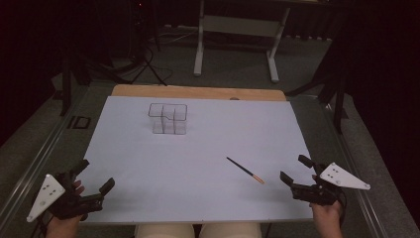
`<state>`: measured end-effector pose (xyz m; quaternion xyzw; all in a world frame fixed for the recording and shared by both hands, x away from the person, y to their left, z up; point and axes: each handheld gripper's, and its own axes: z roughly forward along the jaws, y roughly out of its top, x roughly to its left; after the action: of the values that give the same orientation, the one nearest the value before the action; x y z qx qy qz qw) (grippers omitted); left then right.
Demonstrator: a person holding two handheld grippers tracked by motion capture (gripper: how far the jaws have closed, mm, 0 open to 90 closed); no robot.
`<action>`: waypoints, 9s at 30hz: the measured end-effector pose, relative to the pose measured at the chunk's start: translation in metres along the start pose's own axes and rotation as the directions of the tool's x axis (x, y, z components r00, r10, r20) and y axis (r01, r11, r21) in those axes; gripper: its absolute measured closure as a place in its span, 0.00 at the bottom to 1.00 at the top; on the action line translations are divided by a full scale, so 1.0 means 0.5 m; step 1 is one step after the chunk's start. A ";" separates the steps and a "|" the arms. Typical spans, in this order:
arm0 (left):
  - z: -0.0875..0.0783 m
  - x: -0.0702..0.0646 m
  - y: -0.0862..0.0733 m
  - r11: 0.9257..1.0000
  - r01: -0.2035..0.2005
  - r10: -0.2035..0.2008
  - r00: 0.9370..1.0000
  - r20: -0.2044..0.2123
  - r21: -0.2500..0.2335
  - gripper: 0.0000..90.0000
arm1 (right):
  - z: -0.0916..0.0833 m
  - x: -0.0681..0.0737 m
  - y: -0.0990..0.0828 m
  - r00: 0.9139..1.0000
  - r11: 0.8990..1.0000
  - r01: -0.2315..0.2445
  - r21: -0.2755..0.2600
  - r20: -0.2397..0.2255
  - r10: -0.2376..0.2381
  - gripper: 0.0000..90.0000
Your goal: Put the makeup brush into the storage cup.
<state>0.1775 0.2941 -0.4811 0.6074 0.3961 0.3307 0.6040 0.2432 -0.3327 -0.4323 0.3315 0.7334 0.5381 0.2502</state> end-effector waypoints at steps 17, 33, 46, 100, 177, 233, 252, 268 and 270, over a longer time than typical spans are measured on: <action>-0.006 0.000 0.000 1.000 -0.013 0.014 0.996 -0.087 0.007 0.01 | 0.062 0.008 0.068 0.995 0.981 0.063 0.186 -0.087 -0.047 0.14; -0.003 -0.002 0.002 1.000 -0.024 0.024 0.997 -0.074 0.011 0.01 | 0.146 0.018 0.068 0.983 0.917 0.097 0.387 -0.184 -0.027 0.17; -0.002 -0.004 0.003 1.000 -0.030 0.030 0.997 -0.069 0.010 0.01 | 0.198 0.015 0.043 0.978 0.833 0.104 0.543 -0.207 0.013 0.23; 0.002 -0.008 0.000 0.999 -0.045 0.046 0.998 -0.044 0.027 0.01 | 0.331 0.012 -0.018 0.979 0.492 0.195 0.849 -0.199 -0.044 0.81; 0.142 -0.125 0.067 0.958 -0.104 -0.029 0.891 0.452 0.266 0.05 | 0.284 0.133 0.130 0.768 0.468 0.609 0.640 -0.623 -0.147 0.93; 0.339 -0.297 0.022 0.786 -0.433 -0.076 0.640 0.765 0.440 0.90 | 0.304 0.257 0.162 0.573 0.392 0.786 0.478 -0.801 -0.173 0.93; 0.323 -0.270 0.018 0.816 -0.366 -0.128 0.642 0.756 0.448 0.96 | 0.297 0.236 0.162 0.614 0.483 0.734 0.478 -0.770 -0.171 0.78; 0.309 -0.257 0.017 0.845 -0.311 -0.143 0.652 0.744 0.435 0.96 | 0.284 0.215 0.160 0.634 0.548 0.706 0.449 -0.745 -0.206 0.81; 0.310 -0.260 0.018 0.843 -0.317 -0.141 0.650 0.747 0.435 0.96 | 0.285 0.217 0.160 0.633 0.540 0.709 0.453 -0.746 -0.205 0.82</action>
<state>0.2541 0.1070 -0.4701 0.8496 0.1522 -0.0448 0.5029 0.2926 -0.1456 -0.3991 -0.0121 0.9815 0.1906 -0.0118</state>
